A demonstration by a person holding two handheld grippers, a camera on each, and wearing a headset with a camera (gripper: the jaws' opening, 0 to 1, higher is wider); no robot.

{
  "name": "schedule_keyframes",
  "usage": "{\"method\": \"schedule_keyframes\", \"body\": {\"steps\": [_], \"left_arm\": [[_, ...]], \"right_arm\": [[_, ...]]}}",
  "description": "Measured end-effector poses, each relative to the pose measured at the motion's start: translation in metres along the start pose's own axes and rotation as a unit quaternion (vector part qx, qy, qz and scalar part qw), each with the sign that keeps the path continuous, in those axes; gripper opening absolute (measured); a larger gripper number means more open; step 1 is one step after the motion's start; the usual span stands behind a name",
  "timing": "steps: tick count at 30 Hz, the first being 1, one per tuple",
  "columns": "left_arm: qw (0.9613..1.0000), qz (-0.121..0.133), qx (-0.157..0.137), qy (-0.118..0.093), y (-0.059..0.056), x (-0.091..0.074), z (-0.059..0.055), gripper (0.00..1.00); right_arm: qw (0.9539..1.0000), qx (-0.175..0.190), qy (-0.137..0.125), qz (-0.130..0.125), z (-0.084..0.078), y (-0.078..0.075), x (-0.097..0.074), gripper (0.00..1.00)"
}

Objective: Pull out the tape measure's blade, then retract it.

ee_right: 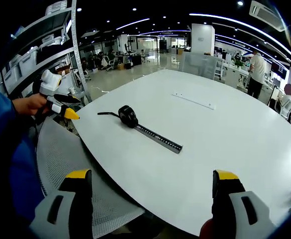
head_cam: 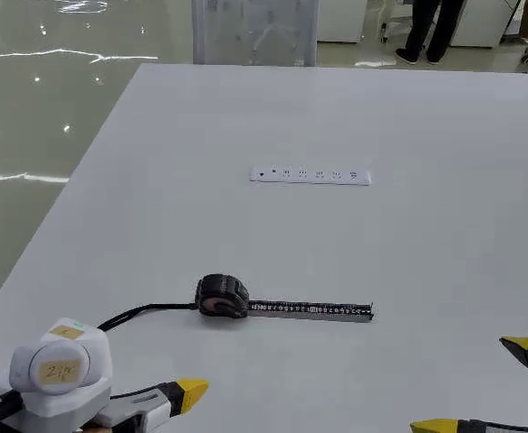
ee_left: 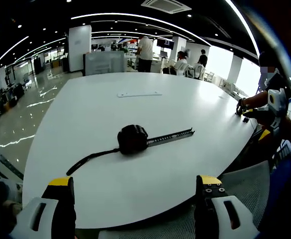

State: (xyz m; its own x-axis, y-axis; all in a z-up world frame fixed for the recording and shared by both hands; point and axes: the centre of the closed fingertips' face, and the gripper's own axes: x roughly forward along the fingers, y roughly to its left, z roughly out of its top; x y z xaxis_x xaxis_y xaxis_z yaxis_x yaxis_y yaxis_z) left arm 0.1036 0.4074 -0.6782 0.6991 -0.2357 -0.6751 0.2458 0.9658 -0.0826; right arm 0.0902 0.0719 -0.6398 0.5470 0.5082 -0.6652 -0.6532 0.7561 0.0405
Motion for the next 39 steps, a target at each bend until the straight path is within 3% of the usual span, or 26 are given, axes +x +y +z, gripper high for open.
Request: {"method": "schedule_keyframes", "body": {"steps": [10,18,27,31,39], "left_arm": [[0.9994,0.026,-0.017,-0.017,0.000,0.023,0.009,0.98],[0.9994,0.028,-0.014,-0.017,-0.001,0.042,0.011,0.96],[0.9988,0.031,-0.038,-0.008,0.001,0.062,0.011,0.95],[0.9984,0.033,-0.045,-0.002,0.001,0.072,0.009,0.94],[0.9979,0.037,-0.053,-0.009,0.000,0.090,0.019,0.93]], "right_arm": [[0.9997,-0.016,-0.002,0.020,0.005,-0.004,0.023,0.91],[0.9989,-0.025,0.015,0.037,-0.002,-0.012,0.052,0.90],[0.9968,-0.051,0.034,0.052,-0.005,-0.024,0.074,0.87],[0.9932,-0.093,0.040,0.057,-0.007,-0.029,0.083,0.83],[0.9883,-0.116,0.061,0.078,-0.010,-0.035,0.106,0.82]]}}
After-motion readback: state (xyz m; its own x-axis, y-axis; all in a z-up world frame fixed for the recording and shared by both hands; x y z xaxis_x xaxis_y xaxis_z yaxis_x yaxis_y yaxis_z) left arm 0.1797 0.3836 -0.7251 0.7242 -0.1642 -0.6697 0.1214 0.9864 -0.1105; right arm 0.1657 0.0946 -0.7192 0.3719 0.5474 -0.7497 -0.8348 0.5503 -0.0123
